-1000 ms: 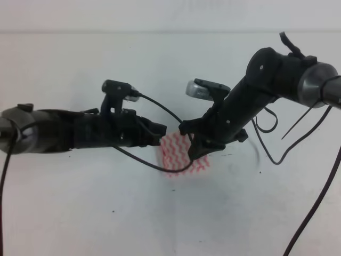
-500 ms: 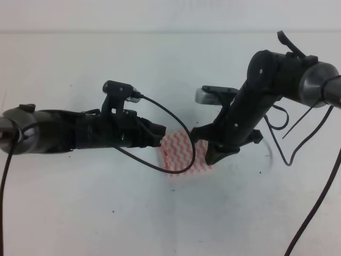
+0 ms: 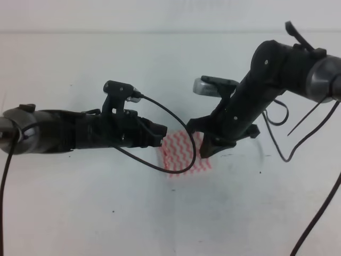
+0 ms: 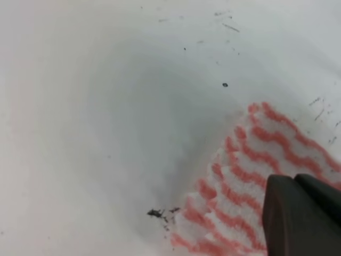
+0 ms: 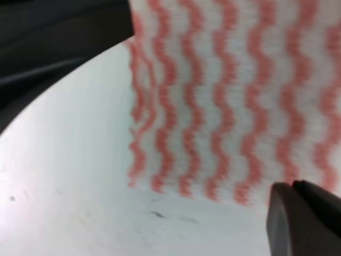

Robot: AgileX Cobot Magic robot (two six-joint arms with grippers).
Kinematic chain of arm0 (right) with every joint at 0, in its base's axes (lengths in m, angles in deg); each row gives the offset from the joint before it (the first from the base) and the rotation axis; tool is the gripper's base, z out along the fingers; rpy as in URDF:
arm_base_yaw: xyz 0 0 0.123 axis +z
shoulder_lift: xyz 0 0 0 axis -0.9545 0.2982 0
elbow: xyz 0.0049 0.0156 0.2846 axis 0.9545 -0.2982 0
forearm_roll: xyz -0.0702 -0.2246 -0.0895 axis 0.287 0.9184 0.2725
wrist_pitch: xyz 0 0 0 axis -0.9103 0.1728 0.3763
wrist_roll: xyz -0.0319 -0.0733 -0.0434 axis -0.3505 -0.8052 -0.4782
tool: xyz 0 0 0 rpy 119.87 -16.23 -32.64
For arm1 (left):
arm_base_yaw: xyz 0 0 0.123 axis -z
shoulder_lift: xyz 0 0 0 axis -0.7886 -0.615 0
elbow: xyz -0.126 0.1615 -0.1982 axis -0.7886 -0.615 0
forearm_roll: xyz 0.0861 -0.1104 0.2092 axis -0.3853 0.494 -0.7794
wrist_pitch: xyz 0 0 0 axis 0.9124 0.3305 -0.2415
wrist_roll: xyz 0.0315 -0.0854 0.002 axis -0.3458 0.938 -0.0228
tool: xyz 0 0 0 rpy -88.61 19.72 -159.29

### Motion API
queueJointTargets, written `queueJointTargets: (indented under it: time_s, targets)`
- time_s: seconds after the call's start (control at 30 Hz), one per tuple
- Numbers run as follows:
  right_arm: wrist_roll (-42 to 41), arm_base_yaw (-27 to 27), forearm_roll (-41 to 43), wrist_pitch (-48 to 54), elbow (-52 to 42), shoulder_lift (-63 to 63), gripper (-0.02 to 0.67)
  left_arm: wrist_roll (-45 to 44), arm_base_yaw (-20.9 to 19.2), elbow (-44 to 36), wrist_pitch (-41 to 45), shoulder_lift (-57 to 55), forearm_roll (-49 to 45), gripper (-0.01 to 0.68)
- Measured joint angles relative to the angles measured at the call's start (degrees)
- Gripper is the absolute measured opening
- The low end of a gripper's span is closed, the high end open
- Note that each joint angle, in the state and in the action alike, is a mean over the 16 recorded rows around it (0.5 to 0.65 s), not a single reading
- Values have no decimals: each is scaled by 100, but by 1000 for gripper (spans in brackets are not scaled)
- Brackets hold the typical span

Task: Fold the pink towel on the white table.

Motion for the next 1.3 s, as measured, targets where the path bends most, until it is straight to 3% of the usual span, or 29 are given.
queueJointTargets:
  time_s: [0.93,1.3]
  targets:
    - [-77,4,-178,-8,4,290,-18,278,145,5,434,-217,19,-5]
    - [-78,4,-187,-21,4,288,-18,555,201,5,326,-455,-453,-5]
